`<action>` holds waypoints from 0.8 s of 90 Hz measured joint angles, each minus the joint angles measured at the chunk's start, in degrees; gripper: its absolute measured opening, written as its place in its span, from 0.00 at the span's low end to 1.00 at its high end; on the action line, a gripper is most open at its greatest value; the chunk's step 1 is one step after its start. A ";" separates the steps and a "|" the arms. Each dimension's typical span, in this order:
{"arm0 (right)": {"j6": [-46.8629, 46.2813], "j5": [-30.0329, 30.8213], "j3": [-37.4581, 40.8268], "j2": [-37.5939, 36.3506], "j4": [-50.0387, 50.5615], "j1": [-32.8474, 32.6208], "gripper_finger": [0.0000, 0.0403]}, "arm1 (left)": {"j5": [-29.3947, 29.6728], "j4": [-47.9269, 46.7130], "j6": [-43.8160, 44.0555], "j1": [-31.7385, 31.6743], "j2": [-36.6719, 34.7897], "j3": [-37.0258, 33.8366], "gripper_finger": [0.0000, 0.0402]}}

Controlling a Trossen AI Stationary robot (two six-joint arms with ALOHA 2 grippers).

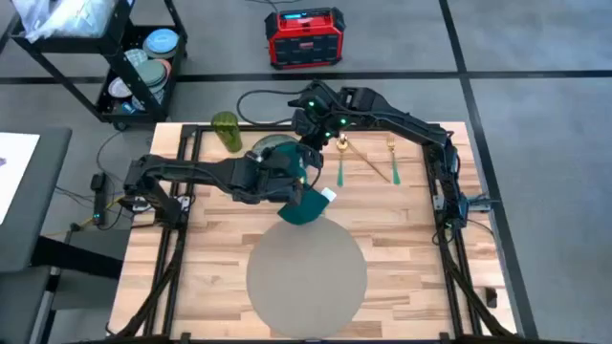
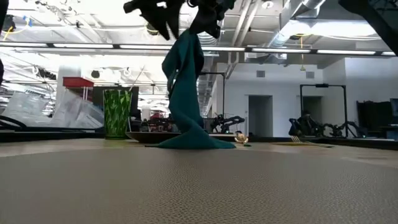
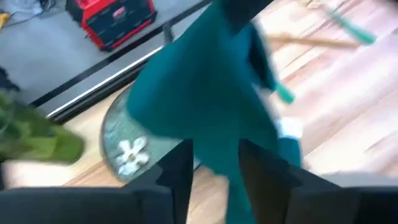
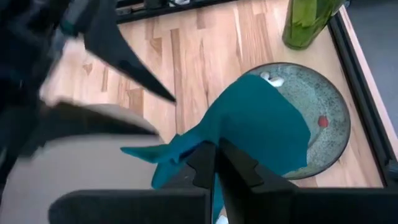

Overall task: Set table place
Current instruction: Fold the green napkin

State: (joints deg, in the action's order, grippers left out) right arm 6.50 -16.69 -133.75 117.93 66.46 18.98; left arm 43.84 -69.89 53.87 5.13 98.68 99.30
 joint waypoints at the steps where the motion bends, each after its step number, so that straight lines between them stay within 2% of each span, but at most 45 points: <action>1: -0.01 0.00 0.00 0.00 0.00 0.00 0.00 | 0.05 0.50 0.01 -0.01 0.12 -0.02 0.31; 14: -0.21 0.00 0.00 0.00 1.03 0.00 0.00 | 2.37 3.83 -0.04 -0.01 1.95 -0.02 0.33; 40: 0.04 0.09 0.02 0.00 2.01 0.42 0.00 | 2.99 8.08 0.68 0.48 3.79 -0.04 0.33; 58: 1.21 0.13 0.02 0.00 2.51 1.28 0.03 | 3.28 8.94 7.65 2.55 3.12 2.22 0.33; 72: 1.60 0.11 0.02 0.02 2.20 1.42 0.03 | 5.77 9.03 10.04 3.58 3.62 3.09 0.33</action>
State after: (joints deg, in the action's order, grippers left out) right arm 8.10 -16.58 -133.73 117.95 68.66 20.40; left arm 49.61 -60.86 63.92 8.71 102.30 102.39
